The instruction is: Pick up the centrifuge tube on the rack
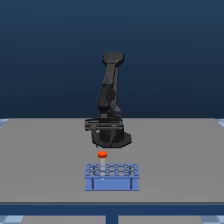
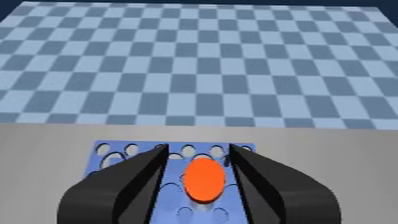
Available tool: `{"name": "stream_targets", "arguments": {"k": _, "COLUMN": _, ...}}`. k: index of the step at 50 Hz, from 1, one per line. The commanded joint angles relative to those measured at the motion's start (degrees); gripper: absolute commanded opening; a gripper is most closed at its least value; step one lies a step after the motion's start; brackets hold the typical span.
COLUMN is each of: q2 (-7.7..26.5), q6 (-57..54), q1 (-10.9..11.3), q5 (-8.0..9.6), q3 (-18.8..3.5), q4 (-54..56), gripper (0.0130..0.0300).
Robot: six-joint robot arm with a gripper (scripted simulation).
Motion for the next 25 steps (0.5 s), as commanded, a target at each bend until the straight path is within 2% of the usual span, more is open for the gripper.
{"name": "stream_targets", "arguments": {"k": 1, "q2": 0.6, "q6": 2.1, "q1": -0.3, "q5": 0.46, "q3": -0.4, "q4": -1.5, "gripper": 0.0300}}
{"name": "stream_targets", "arguments": {"k": 25, "q2": 1.6, "q6": 1.8, "q1": -0.6, "q5": 0.56, "q3": -0.9, "q4": -1.3, "gripper": 0.0300}}
